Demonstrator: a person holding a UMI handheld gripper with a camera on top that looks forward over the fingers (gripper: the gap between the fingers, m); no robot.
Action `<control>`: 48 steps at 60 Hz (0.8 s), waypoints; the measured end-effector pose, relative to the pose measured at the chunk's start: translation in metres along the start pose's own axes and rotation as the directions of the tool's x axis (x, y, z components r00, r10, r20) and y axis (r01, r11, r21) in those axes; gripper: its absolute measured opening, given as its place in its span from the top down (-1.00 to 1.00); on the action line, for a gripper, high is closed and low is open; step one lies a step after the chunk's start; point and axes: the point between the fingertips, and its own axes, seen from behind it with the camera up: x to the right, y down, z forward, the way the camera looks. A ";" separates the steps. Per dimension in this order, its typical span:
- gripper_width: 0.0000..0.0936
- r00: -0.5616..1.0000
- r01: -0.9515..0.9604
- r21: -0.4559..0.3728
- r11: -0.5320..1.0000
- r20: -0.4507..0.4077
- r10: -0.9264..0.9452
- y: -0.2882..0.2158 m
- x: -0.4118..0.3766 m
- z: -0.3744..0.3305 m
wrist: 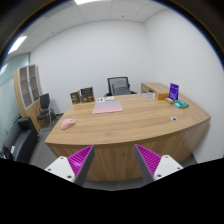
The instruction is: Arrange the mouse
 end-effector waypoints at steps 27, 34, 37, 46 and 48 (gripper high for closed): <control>-0.77 0.999 -0.022 0.073 0.997 0.048 0.018 -0.014 -0.241 0.114; -0.78 0.998 -0.008 0.037 0.999 0.063 0.005 -0.002 -0.288 0.151; -0.77 0.997 -0.009 0.030 1.000 0.078 0.007 0.001 -0.305 0.169; -0.78 0.994 -0.023 0.002 1.000 0.105 0.022 0.010 -0.340 0.233; -0.77 0.993 -0.027 -0.003 1.000 0.111 0.027 0.009 -0.347 0.247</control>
